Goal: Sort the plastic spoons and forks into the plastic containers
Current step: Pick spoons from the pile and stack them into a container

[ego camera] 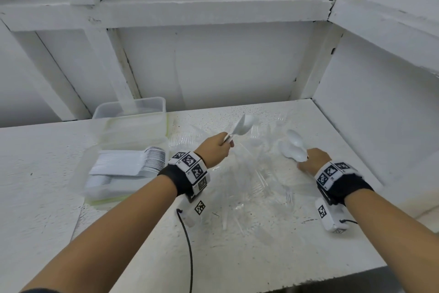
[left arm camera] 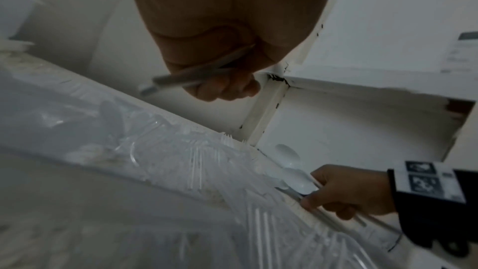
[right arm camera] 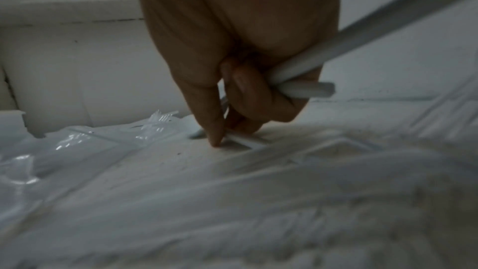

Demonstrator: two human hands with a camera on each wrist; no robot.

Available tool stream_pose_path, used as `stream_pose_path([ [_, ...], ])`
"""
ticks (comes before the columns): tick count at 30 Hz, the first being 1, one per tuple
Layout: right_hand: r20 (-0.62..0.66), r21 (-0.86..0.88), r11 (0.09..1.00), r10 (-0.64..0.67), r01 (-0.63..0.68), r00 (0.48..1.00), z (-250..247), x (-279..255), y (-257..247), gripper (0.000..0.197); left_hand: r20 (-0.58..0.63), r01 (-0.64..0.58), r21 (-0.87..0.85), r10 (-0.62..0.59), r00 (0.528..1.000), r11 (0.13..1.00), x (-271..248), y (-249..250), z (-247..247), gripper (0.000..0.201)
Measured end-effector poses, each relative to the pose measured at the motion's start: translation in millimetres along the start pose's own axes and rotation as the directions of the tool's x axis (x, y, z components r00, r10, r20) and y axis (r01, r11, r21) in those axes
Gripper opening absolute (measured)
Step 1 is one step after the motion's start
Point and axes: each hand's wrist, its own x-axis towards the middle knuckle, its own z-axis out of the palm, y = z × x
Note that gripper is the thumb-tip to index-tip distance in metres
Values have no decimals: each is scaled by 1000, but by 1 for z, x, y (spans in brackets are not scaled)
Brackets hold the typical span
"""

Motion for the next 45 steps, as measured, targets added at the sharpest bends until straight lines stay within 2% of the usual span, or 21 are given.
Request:
stream_pose_path([
  [2,-1,20,999,-29,29,1000,-1,-3,-5,5,-24,-2,-61,1,1000,998,-4,-1,0,20],
  [4,-65,61,994,-92,96,994,-7,-8,-12,13,-55,-25,-127,18,998,992,-9,1,-2,19],
  [6,-193,158,966,-171,203,966,-16,-19,-24,19,-84,-35,-192,19,996,981,-15,4,-5,18],
  [9,-300,306,875,-285,375,911,-28,-46,-51,19,-94,-1,-378,-37,995,926,-22,4,-8,16],
  [13,-300,511,716,-370,476,879,-28,-81,-93,14,-95,22,-538,-86,992,843,-33,2,-12,18],
  [17,-245,737,544,-340,402,908,-10,-106,-125,14,-82,29,-585,-95,992,811,-48,-2,-16,18],
  [20,-184,825,465,-317,322,930,9,-116,-141,21,-87,31,-596,-104,991,802,-59,-7,-16,16],
  [23,-106,896,381,-317,229,943,22,-122,-151,24,-91,26,-585,-97,991,811,-69,-12,-16,31],
  [26,-48,943,294,-346,157,937,27,-125,-156,21,-99,12,-544,-78,992,839,-76,-17,-17,37],
  [29,-43,948,277,-368,153,929,27,-129,-160,23,-123,-3,-540,-76,989,842,-81,-22,-18,35],
  [33,-52,965,220,-366,141,929,25,-134,-165,22,-247,-69,-557,-86,965,827,-83,-29,-20,31],
  [36,-69,969,202,-340,145,938,23,-137,-166,22,-286,-92,-547,-83,955,832,-85,-34,-20,27],
  [41,-169,908,316,-323,275,931,23,-139,-162,27,-334,-127,-408,-18,942,904,-84,-45,-23,23],
  [45,-203,866,397,-279,305,939,26,-136,-157,26,-198,-116,-400,37,979,909,-88,-48,-24,22],
])
